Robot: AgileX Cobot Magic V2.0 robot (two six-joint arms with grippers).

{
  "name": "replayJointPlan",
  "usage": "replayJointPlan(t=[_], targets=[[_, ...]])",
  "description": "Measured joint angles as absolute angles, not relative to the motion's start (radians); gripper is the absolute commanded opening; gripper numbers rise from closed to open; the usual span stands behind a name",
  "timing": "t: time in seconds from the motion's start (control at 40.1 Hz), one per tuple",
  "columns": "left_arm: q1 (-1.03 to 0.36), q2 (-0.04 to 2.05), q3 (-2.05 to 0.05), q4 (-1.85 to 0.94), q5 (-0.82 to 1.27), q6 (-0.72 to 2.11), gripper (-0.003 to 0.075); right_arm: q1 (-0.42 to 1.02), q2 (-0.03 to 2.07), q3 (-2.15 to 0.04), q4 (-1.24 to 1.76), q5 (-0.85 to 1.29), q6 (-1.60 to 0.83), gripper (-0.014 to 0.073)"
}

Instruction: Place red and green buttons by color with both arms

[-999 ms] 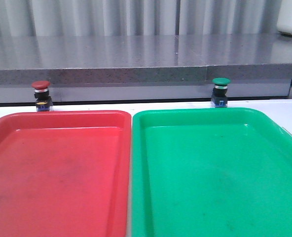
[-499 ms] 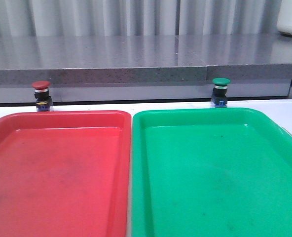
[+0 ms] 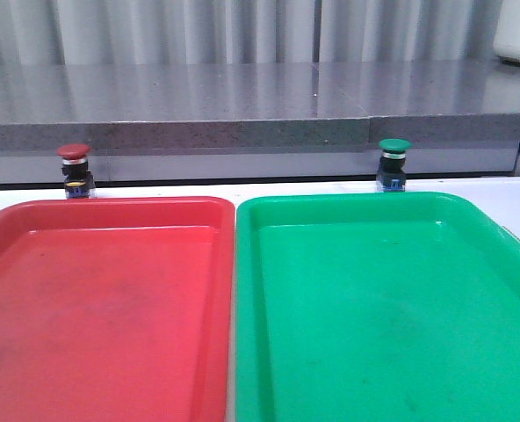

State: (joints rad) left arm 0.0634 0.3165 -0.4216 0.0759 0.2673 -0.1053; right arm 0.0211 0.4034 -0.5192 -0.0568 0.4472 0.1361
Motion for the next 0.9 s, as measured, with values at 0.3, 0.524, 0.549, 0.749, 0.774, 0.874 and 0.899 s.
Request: replayJointPlan(t=[0.3,0.524,0.549,0.749,0.774,0.874,0.899], targets=[[0.063,0.316,-0.422,0.074,0.267,-0.105,0.062,0.021,0.403,-0.519,-0.057,0.447,0.136,0.0651],[0.063,0.346,-0.423,0.02,0.228,-0.105,0.0571,0.021,0.403,-0.519,-0.057,0.447,0.136,0.0651],[0.063,0.371,-0.428,0.015,0.221,-0.105,0.0566,0.021,0.403,-0.519,-0.057,0.447,0.136,0.0651],[0.063,0.635,-0.546,0.011,0.238,-0.105,0.0565,0.021,0.403,-0.519,-0.057,0.447,0.136,0.0651],[0.059,0.682,-0.574,0.011,0.248,-0.105,0.0565,0.021,0.403,-0.519,-0.057,0.447,0.136,0.0651],[0.025,0.846,-0.683,0.01,0.305,-0.1,0.0565,0.021,0.403,-0.519,-0.057,0.447,0.136,0.0651],[0.012,0.894,-0.718,0.01,0.318,-0.096,0.0565,0.021,0.403,-0.519,-0.057,0.447,0.136,0.0651]])
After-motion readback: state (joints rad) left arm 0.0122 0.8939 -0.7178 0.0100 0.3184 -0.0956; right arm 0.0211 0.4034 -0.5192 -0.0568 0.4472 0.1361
